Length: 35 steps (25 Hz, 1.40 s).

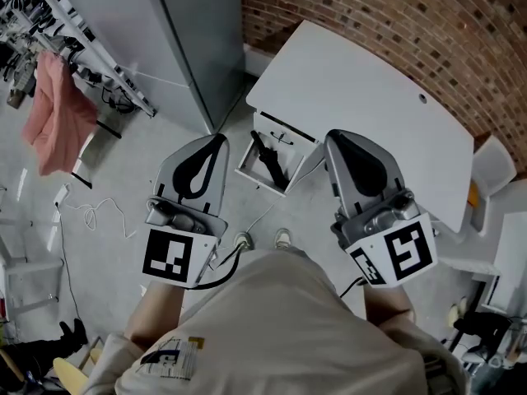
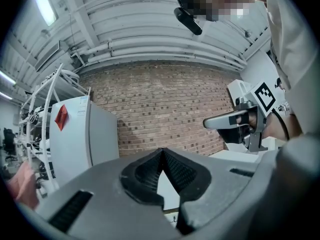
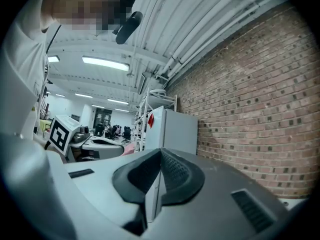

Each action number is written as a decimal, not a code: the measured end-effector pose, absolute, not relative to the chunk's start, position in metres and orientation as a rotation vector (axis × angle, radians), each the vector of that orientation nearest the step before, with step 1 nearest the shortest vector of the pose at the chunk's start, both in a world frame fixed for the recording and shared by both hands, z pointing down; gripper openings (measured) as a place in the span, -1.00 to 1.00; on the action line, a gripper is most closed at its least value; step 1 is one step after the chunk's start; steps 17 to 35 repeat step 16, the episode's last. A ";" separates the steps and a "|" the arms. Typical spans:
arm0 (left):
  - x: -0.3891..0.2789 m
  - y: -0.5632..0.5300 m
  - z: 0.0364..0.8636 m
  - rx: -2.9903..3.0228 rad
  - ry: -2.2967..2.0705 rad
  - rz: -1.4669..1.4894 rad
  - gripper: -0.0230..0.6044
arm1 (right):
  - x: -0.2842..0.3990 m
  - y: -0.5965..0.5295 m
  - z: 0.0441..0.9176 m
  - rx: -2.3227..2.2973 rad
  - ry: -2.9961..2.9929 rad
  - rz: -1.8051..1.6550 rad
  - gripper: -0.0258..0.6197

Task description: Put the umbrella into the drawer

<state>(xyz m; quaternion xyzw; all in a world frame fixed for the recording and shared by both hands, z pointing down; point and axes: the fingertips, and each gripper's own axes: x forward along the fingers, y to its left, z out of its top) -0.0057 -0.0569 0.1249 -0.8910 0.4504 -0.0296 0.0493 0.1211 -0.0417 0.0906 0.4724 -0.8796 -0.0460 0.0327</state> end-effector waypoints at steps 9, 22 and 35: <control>-0.004 -0.056 0.129 -2.731 1.357 -0.121 -0.90 | 0.121 -0.041 0.094 1.457 -2.695 -0.135 -0.90; -0.005 -0.057 0.140 -2.748 1.373 -0.140 -0.90 | 0.119 -0.040 0.098 1.450 -2.672 -0.141 -0.90; -0.005 -0.057 0.140 -2.748 1.373 -0.140 -0.90 | 0.119 -0.040 0.098 1.450 -2.672 -0.141 -0.90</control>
